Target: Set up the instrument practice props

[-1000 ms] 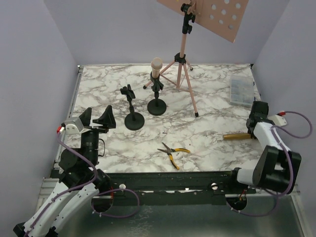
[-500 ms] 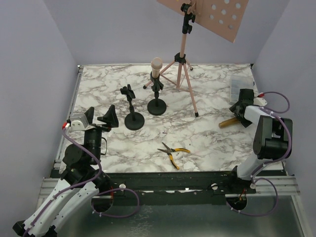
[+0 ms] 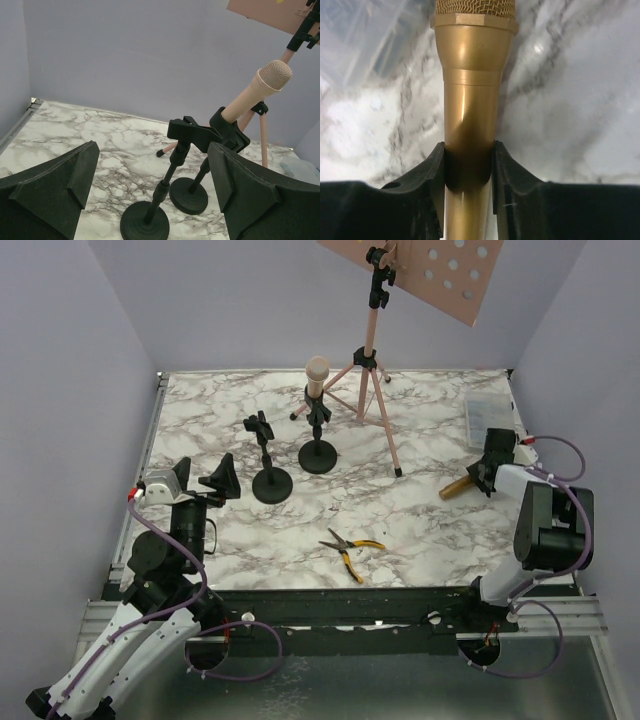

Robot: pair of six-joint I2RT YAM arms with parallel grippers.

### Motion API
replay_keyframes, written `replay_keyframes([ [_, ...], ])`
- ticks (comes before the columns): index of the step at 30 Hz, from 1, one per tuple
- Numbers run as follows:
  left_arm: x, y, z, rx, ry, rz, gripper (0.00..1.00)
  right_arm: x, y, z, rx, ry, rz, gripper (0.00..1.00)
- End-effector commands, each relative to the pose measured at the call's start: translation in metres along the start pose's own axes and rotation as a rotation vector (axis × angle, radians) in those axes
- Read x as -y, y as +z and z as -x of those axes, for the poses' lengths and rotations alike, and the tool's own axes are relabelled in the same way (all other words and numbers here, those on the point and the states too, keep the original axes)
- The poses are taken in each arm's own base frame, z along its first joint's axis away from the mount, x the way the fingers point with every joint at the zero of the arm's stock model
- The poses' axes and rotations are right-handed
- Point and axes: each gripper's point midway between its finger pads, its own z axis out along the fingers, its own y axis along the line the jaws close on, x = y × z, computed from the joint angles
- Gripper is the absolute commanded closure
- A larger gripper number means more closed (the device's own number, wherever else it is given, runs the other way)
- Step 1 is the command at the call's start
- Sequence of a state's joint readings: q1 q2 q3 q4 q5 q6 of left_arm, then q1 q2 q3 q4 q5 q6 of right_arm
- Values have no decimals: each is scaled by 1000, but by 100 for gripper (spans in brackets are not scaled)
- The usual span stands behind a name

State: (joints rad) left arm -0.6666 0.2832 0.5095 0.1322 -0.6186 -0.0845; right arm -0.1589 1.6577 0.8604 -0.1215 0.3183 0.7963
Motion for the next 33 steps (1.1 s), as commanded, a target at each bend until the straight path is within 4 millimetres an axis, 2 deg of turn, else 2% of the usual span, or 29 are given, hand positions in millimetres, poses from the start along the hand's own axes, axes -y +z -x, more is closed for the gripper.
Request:
replay_keyframes([
  [1, 0, 1, 5, 6, 15, -3, 1, -9, -30, -3, 28, 71, 142, 83],
  [3, 0, 2, 4, 1, 22, 2, 1, -9, -46, -2, 45, 51, 196, 84],
  [7, 0, 5, -1, -18, 39, 9, 1, -30, -88, 7, 78, -110, 402, 89],
  [9, -2, 7, -2, -26, 43, 17, 1, -54, -124, 0, 78, -200, 627, 91],
  [12, -3, 9, -3, -31, 49, 18, 1, -81, -180, -12, 102, -286, 950, 100],
  [14, -2, 11, -6, -48, 56, 14, 1, -98, -221, -32, 78, -388, 1169, 100],
  [16, -1, 14, -11, -73, 65, 7, 1, -110, -258, -62, 21, -510, 1358, 100],
  [18, 2, 17, -16, -106, 72, 3, 1, -114, -295, -96, -56, -629, 1537, 100],
  [20, 4, 21, -23, -144, 70, 3, 1, -112, -316, -124, -109, -702, 1623, 99],
  [23, 9, 25, -33, -180, 36, -6, 1, -103, -336, -160, -197, -757, 1692, 100],
  [27, 16, 19, -60, -289, -104, 8, 1, -81, -366, -209, -353, -824, 1798, 100],
  [30, 38, 4, -94, -433, -285, -47, 1, -73, -370, -226, -361, -818, 1789, 100],
  [33, 69, -11, -115, -572, -468, -140, 1, -69, -363, -229, -352, -786, 1756, 100],
])
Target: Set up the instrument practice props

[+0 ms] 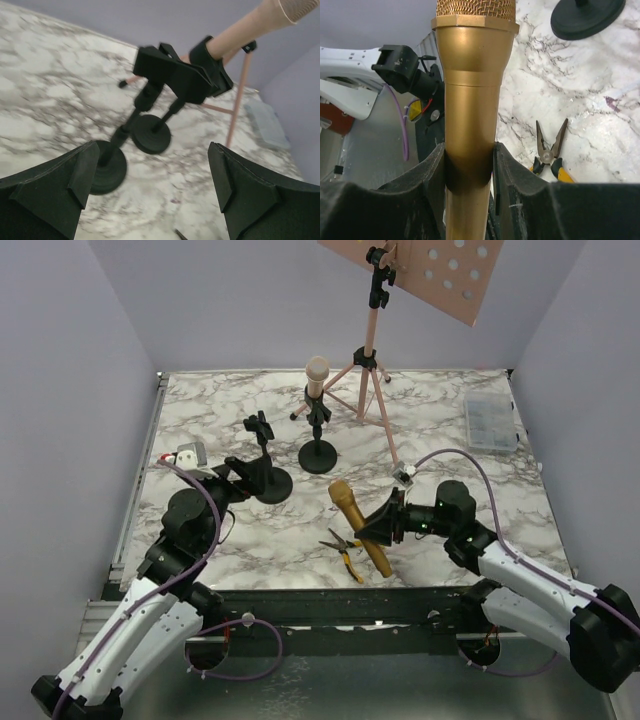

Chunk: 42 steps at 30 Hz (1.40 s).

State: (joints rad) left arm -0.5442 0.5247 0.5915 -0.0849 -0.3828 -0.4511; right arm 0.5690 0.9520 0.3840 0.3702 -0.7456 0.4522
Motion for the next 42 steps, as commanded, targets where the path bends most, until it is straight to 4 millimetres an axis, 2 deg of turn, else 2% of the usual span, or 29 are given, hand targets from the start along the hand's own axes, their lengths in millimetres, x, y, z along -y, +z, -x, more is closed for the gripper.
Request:
replay_keyframes([
  [1, 45, -12, -56, -281, -328, -172, 1, -2, -1, 9, 78, -23, -18, 100],
  [4, 80, -19, -62, -388, -451, -311, 1, -10, 0, 10, 77, -34, 36, 100],
  [6, 103, -26, -59, -431, -542, -420, 1, -15, 4, 13, 81, -32, 77, 100],
  [8, 118, -32, -59, -468, -624, -505, 1, -21, 8, 17, 89, -11, 117, 100],
  [12, 138, -38, -57, -516, -709, -617, 1, -42, 17, 27, 122, 5, 201, 100],
  [18, 157, -40, -50, -548, -632, -727, 2, -59, 41, 31, 106, 5, 238, 100],
  [21, 158, -38, -54, -555, -603, -733, 10, -64, 47, 32, 127, 13, 222, 100],
  [24, 158, -36, -63, -580, -596, -726, 22, -67, 50, 36, 147, 38, 206, 100],
  [28, 163, -39, -68, -586, -557, -746, 30, -68, 54, 44, 181, 78, 180, 100],
  [31, 163, -35, -68, -572, -524, -738, 40, -71, 61, 48, 160, 79, 176, 100],
  [33, 163, -33, -67, -567, -485, -741, 51, -74, 63, 50, 151, 83, 178, 100],
  [34, 162, -32, -69, -574, -462, -735, 59, -76, 63, 51, 153, 88, 181, 98],
  [36, 162, -30, -71, -580, -392, -734, 79, -75, 63, 50, 146, 117, 167, 82],
  [38, 163, -29, -71, -594, -326, -744, 94, -71, 63, 48, 115, 151, 131, 59],
  [39, 164, -29, -69, -593, -288, -754, 98, -69, 64, 48, 103, 180, 106, 46],
  [40, 164, -29, -71, -605, -256, -760, 100, -66, 64, 48, 87, 206, 77, 37],
  [42, 167, -32, -70, -626, -209, -791, 100, -69, 63, 50, 72, 226, 68, 28],
])
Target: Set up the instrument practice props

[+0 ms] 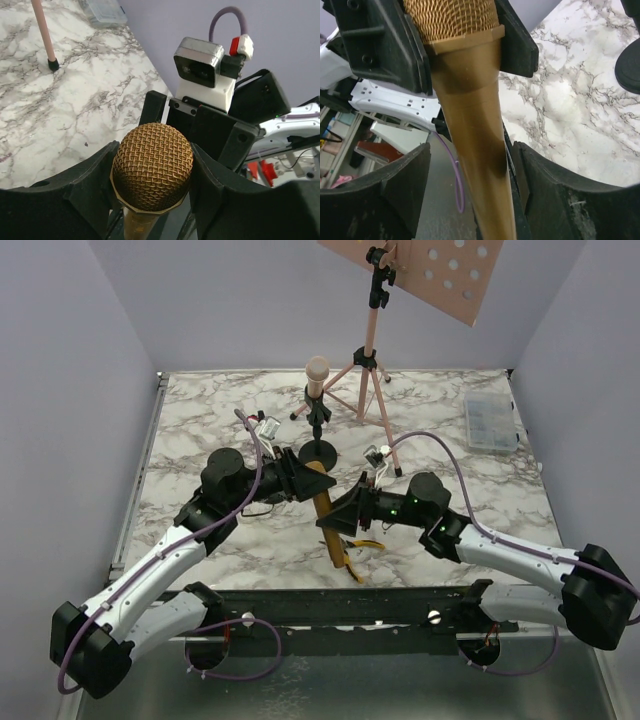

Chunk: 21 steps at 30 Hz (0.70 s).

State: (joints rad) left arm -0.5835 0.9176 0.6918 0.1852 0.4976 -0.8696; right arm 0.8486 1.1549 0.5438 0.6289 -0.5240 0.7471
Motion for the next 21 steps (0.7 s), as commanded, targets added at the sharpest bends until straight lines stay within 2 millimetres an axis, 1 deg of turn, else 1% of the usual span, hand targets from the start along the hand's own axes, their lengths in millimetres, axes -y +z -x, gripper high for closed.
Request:
replay_keyframes([
  [1, 4, -1, -10, -125, 164, -16, 100, -4, -1, 9, -10, 75, -68, 26],
  [5, 7, 5, -14, -168, 144, -44, 100, -12, 2, 23, 36, 30, -32, 26],
  [10, 11, 5, -19, -195, 142, -83, 100, -8, 15, 30, 28, 30, -40, 26],
  [12, 12, 5, -19, -202, 138, -91, 100, -7, 18, 31, 35, 33, -37, 28],
  [14, 15, 6, -20, -210, 123, -101, 100, -6, 20, 32, 48, 40, -32, 33],
  [16, 19, 6, -19, -212, 122, -120, 100, -7, 19, 33, 66, 39, -18, 44],
  [17, 20, 6, -18, -210, 124, -122, 100, -5, 19, 33, 80, 38, -22, 55],
  [18, 19, 7, -17, -205, 125, -117, 100, 0, 18, 32, 90, 40, -36, 66],
  [19, 17, 7, -16, -201, 124, -103, 100, 5, 17, 32, 104, 45, -63, 85],
  [20, 16, 7, -13, -196, 121, -83, 98, 11, 15, 33, 118, 55, -96, 99],
  [21, 14, 7, -12, -200, 117, -61, 82, 22, 11, 32, 133, 74, -153, 100],
])
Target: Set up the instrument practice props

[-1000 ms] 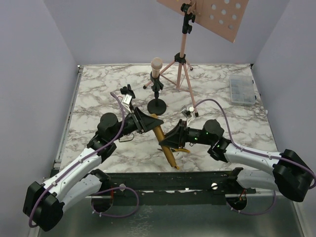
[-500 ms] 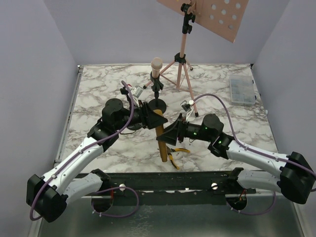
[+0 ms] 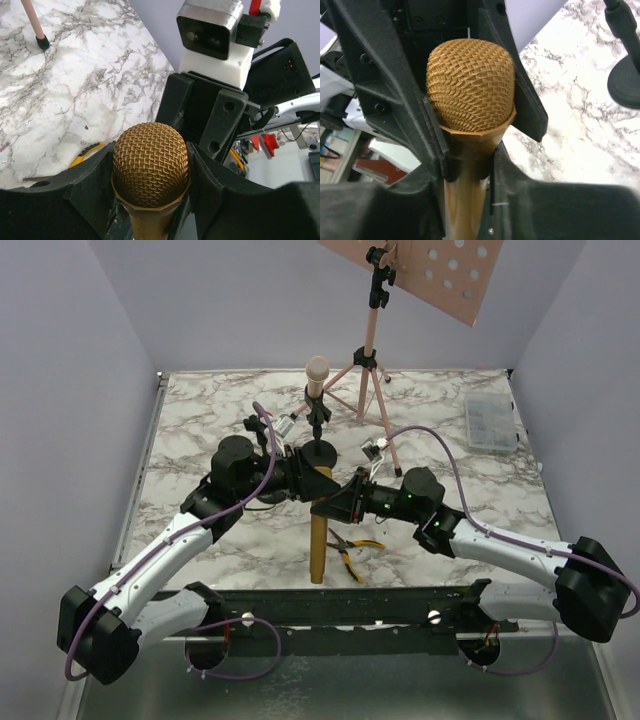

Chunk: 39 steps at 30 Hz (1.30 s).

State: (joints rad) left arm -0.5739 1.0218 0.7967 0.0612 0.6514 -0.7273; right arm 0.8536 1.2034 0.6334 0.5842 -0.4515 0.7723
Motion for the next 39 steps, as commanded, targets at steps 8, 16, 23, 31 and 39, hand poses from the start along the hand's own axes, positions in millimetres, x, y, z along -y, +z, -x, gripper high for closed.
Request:
replay_keyframes([
  [8, -43, -43, 13, 83, 72, 383, 3, 70, -47, -4, 180, 83, -388, 100],
  [16, -134, -110, 11, 315, -44, 867, 1, 89, -89, 12, 265, -13, -589, 100],
  [23, -205, -115, 0, 463, -68, 952, 2, 80, -89, 15, 258, -51, -552, 100],
  [31, -217, -119, 37, 829, 157, 826, 18, 65, -89, 21, 281, -61, -488, 100],
  [39, -220, -83, 47, 761, 395, 715, 37, 53, -88, 28, 268, -91, -462, 100],
])
